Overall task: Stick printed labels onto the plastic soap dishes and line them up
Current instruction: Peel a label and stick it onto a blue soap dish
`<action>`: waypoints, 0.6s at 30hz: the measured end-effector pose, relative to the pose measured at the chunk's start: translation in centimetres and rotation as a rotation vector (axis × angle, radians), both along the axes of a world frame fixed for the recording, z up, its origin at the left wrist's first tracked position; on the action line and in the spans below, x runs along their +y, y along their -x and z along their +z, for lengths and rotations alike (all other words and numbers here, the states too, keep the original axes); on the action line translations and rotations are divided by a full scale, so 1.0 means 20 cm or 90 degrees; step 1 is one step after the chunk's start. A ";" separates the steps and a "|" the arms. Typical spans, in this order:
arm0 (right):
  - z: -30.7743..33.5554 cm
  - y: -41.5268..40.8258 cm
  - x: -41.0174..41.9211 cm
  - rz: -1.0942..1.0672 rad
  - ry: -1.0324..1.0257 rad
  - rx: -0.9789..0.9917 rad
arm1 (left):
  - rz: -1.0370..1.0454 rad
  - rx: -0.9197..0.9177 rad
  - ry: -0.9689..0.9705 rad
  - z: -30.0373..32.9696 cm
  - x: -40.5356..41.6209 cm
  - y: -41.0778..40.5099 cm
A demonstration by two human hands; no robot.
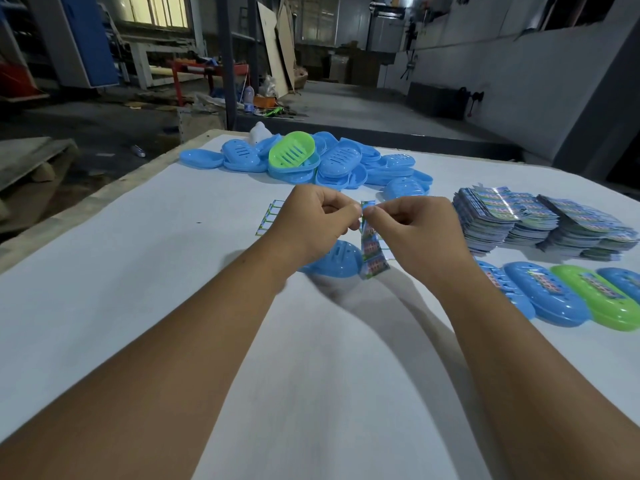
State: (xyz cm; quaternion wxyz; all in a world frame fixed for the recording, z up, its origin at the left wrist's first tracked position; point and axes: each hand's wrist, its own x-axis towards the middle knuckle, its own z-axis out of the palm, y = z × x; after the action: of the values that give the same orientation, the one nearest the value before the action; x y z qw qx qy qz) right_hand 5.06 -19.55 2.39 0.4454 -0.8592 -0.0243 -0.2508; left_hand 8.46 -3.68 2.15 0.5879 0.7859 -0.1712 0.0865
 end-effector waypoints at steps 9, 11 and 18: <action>0.00 0.01 0.02 -0.050 0.160 -0.024 | 0.016 -0.038 -0.038 -0.02 -0.03 0.01; 0.00 0.01 0.03 -0.064 0.193 -0.028 | 0.025 -0.044 -0.040 -0.03 -0.03 0.01; 0.00 0.00 0.02 -0.042 0.196 -0.022 | 0.030 -0.051 -0.047 -0.04 -0.03 0.00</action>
State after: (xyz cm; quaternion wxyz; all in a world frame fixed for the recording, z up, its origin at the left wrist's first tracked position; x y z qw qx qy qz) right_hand 4.97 -19.08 2.42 0.2997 -0.9130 -0.0420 -0.2735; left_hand 8.55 -4.21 1.41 0.5487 0.8070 -0.1790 0.1251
